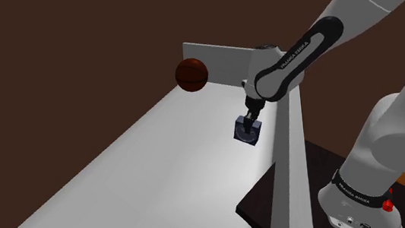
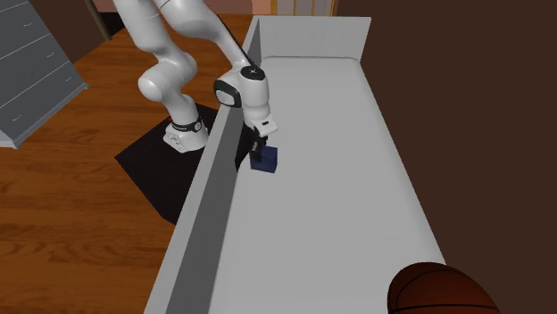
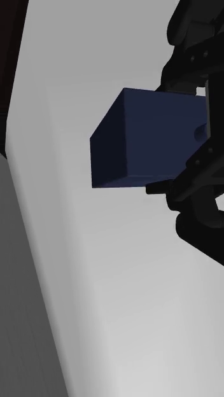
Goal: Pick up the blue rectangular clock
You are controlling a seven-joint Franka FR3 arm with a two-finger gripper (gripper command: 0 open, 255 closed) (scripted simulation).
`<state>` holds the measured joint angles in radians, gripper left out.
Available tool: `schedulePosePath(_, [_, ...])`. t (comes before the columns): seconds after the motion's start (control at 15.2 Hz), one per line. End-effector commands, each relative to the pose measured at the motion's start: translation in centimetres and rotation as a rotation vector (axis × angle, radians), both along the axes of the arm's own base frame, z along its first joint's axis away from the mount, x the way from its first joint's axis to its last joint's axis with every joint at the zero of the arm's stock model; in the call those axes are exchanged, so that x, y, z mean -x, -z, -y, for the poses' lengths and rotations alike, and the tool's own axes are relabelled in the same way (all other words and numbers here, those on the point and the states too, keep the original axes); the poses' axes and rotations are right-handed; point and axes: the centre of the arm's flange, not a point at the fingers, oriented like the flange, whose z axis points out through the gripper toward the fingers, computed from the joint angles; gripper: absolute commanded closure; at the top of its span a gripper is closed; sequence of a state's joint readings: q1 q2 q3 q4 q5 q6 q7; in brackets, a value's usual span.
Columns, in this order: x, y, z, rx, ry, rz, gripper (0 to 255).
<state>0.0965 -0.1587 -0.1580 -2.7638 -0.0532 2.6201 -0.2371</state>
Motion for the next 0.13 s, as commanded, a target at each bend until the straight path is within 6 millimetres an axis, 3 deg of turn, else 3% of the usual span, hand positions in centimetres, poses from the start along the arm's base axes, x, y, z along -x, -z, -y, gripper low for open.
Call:
schedulePosePath(0.0, [-0.05, -0.55, -0.03, 0.000, 0.000, -0.001, 255])
schedulePosePath(0.07, [-0.05, -0.55, -0.04, 0.000, 0.000, -0.001, 255])
